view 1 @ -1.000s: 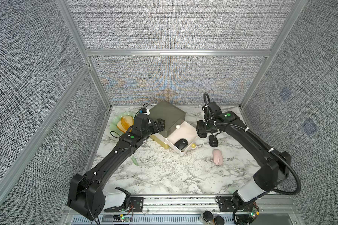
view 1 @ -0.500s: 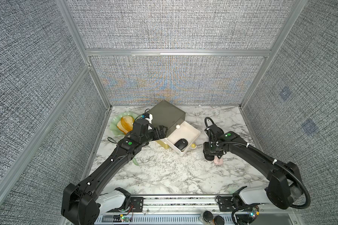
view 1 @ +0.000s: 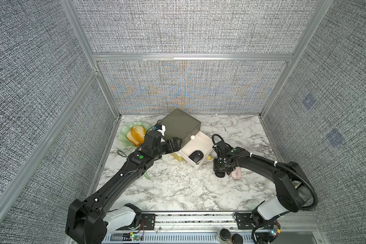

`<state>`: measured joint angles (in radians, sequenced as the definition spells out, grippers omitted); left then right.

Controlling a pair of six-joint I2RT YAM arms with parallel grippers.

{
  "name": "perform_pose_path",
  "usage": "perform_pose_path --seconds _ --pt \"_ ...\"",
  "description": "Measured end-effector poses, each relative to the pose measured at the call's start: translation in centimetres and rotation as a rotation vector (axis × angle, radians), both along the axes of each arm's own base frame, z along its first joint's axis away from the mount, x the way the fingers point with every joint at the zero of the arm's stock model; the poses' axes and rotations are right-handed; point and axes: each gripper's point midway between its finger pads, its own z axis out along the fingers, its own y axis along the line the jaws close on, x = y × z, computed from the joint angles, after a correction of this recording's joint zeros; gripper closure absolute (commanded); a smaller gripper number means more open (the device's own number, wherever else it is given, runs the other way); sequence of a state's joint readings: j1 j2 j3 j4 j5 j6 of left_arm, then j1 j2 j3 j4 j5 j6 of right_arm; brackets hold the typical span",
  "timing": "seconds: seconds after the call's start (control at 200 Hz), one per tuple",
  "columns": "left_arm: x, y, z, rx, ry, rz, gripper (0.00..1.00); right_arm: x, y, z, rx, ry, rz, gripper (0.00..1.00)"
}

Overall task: Take the mice out of the drawer
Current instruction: Place the mouse at the center of the board.

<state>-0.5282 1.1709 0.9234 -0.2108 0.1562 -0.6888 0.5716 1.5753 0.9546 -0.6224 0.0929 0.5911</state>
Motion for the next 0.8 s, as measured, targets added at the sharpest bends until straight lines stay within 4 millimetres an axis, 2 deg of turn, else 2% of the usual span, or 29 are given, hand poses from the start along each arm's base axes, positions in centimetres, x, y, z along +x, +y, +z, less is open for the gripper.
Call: perform_pose_path --seconds 0.175,0.275,0.46,0.67,0.8 --pt "0.0 0.0 0.0 0.000 0.000 0.001 0.01 -0.3 -0.9 -0.5 -0.038 -0.007 -0.009 0.49" --pt "0.0 0.0 -0.1 0.001 0.002 0.001 0.01 -1.2 -1.6 -1.5 -0.063 0.024 -0.010 0.49" --pt "0.1 0.1 -0.1 0.003 -0.001 0.007 0.00 -1.2 -1.7 -2.2 -0.072 0.032 -0.013 0.48" --pt "0.3 0.1 0.0 0.004 -0.005 0.011 0.01 -0.9 -1.6 -1.9 -0.063 0.018 -0.014 0.32" --pt "0.5 0.0 0.3 0.002 -0.012 0.013 0.00 -0.3 -1.3 -0.5 -0.040 -0.019 -0.014 0.25"
